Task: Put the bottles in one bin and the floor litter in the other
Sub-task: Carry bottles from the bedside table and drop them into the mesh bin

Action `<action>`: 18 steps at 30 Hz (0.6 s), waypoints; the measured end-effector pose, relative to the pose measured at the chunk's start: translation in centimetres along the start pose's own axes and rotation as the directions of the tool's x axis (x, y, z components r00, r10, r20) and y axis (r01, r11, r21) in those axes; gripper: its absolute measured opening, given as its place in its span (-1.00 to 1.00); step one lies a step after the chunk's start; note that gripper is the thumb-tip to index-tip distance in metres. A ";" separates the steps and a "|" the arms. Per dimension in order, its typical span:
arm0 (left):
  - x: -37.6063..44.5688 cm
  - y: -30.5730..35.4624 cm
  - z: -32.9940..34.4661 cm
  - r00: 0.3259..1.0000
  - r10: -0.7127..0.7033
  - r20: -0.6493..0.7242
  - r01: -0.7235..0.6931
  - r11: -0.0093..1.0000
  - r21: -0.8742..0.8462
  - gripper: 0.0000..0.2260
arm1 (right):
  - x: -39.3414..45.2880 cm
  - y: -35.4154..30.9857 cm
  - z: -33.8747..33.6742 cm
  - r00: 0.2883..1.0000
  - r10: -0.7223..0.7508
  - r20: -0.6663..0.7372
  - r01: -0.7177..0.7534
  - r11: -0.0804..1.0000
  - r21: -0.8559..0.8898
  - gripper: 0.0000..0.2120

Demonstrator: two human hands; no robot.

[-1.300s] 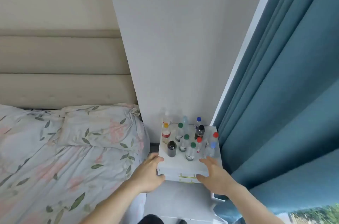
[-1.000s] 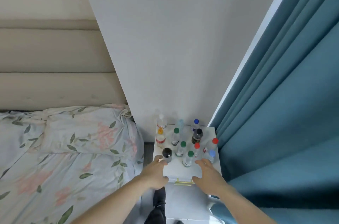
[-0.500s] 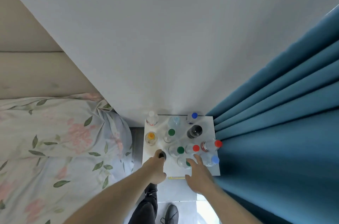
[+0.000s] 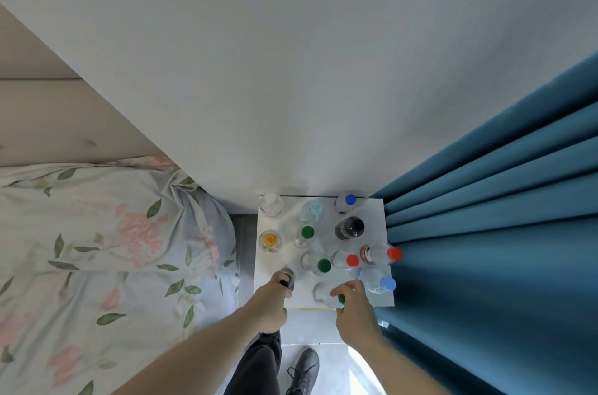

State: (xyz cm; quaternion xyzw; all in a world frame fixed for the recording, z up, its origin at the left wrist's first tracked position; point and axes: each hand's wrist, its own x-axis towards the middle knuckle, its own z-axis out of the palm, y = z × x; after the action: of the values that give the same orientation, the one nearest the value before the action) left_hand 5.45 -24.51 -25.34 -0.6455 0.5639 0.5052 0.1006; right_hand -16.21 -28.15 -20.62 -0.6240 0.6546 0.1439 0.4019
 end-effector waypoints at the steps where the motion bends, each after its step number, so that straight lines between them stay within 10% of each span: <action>1: -1.1 0.1 -0.2 0.999 0.016 -0.037 -0.017 1.000 -0.019 -0.59 | -0.8 -0.1 -0.5 1.000 -0.006 -0.021 0.007 1.000 0.015 -0.64; 18: -20.9 7.2 1.4 0.692 -0.216 -0.689 -0.054 0.936 -0.348 -0.85 | -12.0 1.9 -8.1 0.887 -0.447 -0.113 0.455 0.888 0.064 -0.78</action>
State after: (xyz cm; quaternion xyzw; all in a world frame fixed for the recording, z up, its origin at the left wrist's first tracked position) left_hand 1.79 -12.89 -6.87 -0.8228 0.4319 0.2978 -0.2185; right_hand -21.97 -24.97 -7.55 -0.7467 0.5158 -0.0125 0.4198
